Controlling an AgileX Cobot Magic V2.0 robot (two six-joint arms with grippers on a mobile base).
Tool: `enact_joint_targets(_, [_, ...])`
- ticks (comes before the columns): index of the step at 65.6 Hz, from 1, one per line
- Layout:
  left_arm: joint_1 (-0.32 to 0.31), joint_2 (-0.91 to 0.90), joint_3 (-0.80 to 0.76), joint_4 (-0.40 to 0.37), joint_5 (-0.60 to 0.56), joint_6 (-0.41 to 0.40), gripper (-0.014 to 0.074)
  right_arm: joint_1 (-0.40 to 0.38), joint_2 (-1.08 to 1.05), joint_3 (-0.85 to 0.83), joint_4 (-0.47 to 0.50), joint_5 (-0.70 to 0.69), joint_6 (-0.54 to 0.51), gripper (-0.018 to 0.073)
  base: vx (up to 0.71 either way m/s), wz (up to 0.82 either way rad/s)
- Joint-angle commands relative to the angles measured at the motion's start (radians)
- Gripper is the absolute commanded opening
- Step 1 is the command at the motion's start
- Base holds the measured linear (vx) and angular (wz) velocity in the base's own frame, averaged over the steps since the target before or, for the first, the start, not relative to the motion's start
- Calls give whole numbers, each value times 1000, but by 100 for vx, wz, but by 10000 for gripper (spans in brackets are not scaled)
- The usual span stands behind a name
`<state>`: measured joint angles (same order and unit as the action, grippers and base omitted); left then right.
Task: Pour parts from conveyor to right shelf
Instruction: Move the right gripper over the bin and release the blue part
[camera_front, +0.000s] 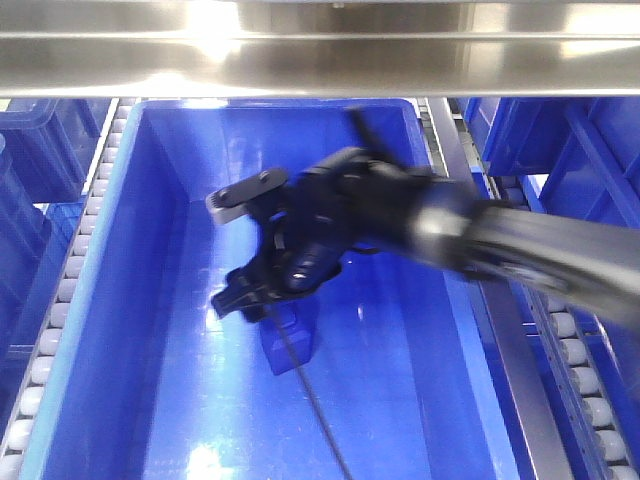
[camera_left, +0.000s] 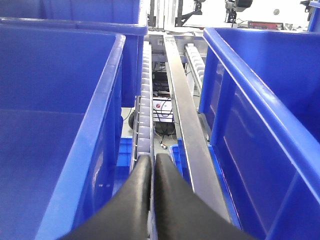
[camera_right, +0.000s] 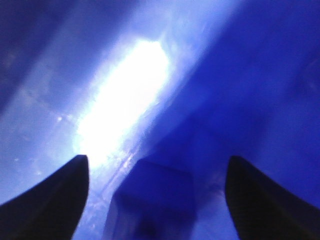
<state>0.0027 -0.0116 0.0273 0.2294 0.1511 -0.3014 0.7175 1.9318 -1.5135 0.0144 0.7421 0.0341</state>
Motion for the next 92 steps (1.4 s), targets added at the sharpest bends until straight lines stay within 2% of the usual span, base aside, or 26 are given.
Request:
enact_joint_targets(1, [-5,-11,-20,0,-77,-4,-6,-1,-131,50,-30,-112,3,471,0,0])
enact_joint_targets(12, [-5,-11,-20,0,-77,-4,-6,-1,-267,170,-67,-150,10,376,0,0])
enact_joint_targets(18, [-5,-11,-20,0,-77,-4,-6,-4,-338,228,-83,-170,23,289,0,0])
enact_joint_targets(32, [-5,-11,-20,0,-77,-4,-6,-4,-518,360,-102,-291,80,-17,0,0])
enact_joint_targets(49, [-5,-11,-20,0,-77,-4,-6,-4,-744,573,-99,-432,177,-7,0,0])
enact_joint_targets(62, [-5,-11,-20,0,-77,-4,-6,-4,-909,788,-86,-674,178,-4,0,0])
enact_joint_targets(68, [-5,-11,-20,0,-77,-4,-6,-4,-961,849,-58,-705,175,-4,0,0])
enact_joint_targets(76, [-5,-11,-20,0,-77,-4,-6,-4,-1012,911,-31,-713,139,-4,0,0])
enact_joint_targets(85, [-5,-11,-20,0,-77,-4,-6,-4,-1084,972,-9,-792,39,-4,0,0])
enact_joint_targets(92, [-5,-11,-20,0,-77,-4,-6,-4,-1145,1005,8,-808,39,-4,0,0])
